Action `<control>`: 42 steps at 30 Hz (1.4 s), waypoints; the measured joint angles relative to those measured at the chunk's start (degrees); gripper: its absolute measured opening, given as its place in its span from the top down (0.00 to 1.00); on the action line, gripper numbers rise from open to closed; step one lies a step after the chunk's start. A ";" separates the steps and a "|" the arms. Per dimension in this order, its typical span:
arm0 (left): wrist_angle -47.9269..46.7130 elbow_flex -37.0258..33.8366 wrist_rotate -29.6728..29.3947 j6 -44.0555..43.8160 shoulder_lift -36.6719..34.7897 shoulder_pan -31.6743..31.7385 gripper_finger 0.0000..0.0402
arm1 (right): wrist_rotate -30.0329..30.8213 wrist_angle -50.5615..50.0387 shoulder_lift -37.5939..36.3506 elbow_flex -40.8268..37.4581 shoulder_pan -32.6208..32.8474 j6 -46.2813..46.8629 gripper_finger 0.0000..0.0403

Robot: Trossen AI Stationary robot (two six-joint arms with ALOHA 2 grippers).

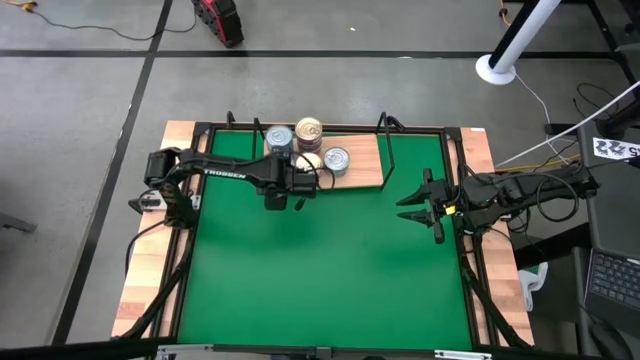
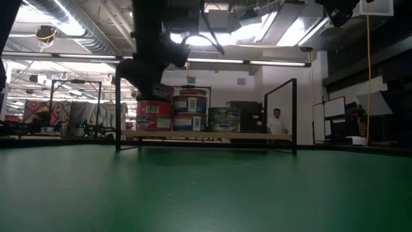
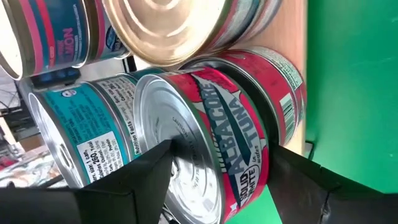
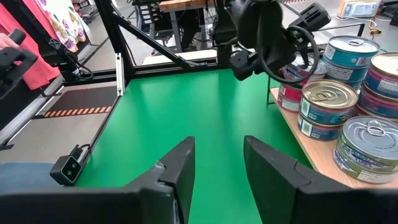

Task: Stack canned seafood by type on shelf
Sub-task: Stack the red tuna can on top of the other red tuna can on the shelf

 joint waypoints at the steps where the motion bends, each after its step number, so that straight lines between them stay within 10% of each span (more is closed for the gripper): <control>1: 0.00 0.00 0.11 0.08 0.00 0.27 0.41 | 0.00 -0.01 0.00 0.00 -0.02 0.00 0.66; 42: -4.77 5.25 11.12 14.35 0.00 4.30 0.41 | 0.00 -0.31 0.00 0.00 -0.02 0.68 0.66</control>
